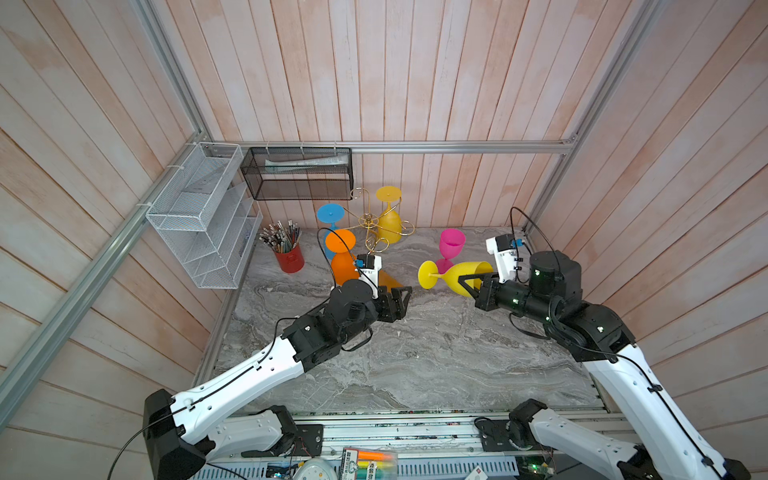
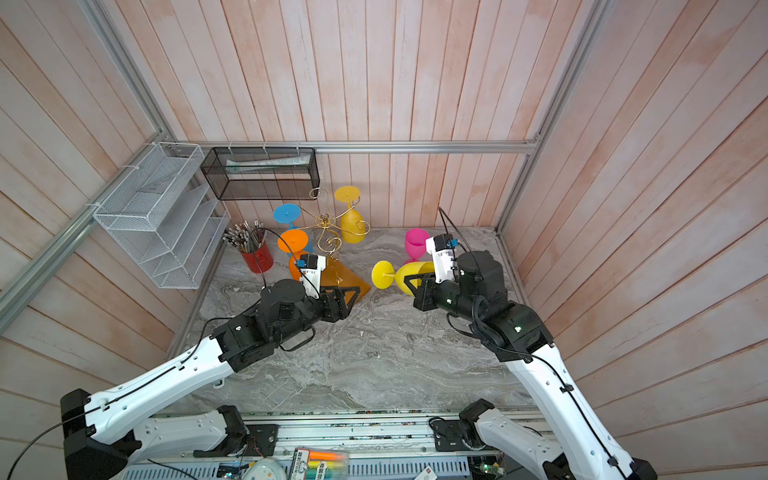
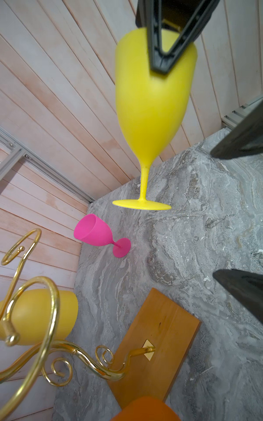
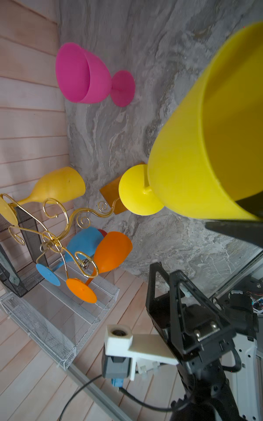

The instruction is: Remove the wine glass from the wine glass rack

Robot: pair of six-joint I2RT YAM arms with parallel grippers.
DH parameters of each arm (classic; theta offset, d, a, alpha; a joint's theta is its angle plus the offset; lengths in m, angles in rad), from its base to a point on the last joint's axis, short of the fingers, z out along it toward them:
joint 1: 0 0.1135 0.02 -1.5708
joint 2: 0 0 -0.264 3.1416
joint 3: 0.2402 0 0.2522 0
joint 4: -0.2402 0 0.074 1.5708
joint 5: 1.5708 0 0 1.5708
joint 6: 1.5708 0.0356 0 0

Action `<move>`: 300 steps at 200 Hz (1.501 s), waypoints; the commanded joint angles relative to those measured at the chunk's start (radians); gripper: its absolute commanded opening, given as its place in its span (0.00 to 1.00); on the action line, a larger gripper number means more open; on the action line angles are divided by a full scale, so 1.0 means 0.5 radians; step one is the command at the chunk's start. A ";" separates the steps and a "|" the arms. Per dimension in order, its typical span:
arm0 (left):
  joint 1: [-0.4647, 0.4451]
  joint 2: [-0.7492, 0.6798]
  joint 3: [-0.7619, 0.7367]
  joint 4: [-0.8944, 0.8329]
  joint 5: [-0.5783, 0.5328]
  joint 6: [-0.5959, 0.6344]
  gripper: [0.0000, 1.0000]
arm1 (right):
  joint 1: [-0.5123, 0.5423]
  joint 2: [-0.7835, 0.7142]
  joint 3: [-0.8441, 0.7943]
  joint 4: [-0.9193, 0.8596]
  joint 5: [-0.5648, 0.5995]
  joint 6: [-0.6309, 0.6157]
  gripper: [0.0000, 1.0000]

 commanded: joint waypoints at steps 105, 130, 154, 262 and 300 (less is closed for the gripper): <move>-0.178 -0.351 -0.116 -0.134 0.312 0.818 0.99 | -0.535 0.759 0.427 -0.520 0.576 -0.161 0.00; -0.201 -0.458 -0.119 -0.199 0.388 0.906 1.00 | -0.682 1.027 0.550 -0.459 0.597 -0.230 0.00; -0.200 -0.537 -0.132 -0.253 0.422 0.962 1.00 | -0.756 1.273 0.674 -0.385 0.647 -0.303 0.00; -0.200 -0.662 -0.011 -0.307 0.354 1.005 1.00 | -0.883 2.223 1.576 -0.387 0.703 -0.490 0.00; -0.200 -0.673 0.040 -0.296 0.315 0.957 1.00 | -0.907 2.373 1.727 -0.368 0.597 -0.511 0.00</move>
